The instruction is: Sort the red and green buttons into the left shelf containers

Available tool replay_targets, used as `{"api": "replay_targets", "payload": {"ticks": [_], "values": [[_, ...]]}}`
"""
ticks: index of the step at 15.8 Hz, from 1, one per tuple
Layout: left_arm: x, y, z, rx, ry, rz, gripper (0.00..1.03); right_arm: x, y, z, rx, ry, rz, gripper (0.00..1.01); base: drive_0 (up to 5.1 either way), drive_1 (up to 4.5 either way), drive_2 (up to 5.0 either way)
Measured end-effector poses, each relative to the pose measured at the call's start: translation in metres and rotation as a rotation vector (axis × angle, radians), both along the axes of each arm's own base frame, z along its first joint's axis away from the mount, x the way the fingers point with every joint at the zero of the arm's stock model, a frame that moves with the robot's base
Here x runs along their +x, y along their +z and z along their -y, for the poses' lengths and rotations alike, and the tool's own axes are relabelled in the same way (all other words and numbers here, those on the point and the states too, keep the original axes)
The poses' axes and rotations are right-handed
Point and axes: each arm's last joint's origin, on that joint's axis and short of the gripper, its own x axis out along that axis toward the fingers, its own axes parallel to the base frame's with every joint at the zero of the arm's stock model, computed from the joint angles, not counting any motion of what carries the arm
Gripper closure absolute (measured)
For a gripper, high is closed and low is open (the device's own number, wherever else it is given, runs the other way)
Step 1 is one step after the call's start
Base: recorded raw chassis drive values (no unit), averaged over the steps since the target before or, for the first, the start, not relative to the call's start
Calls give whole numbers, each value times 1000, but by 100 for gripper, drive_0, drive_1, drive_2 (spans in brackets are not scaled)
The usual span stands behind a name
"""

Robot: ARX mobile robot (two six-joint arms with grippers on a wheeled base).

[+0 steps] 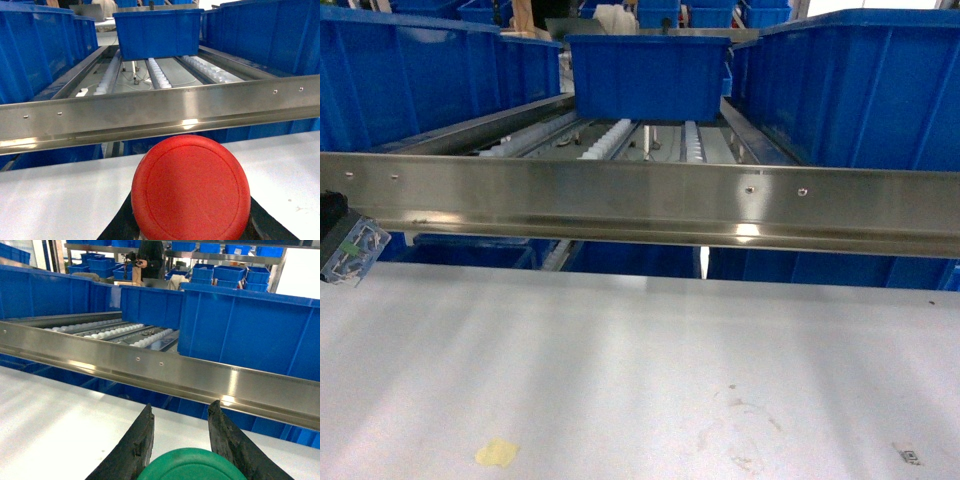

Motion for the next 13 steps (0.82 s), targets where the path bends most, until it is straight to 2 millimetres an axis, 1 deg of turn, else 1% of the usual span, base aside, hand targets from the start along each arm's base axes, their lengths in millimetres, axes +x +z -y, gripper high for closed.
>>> {"api": "replay_targets", "payload": {"ticks": [13], "values": [[0,0,0,1,1,-1,78,0,0,0,-1,0,3,71,-449,66,408]]}}
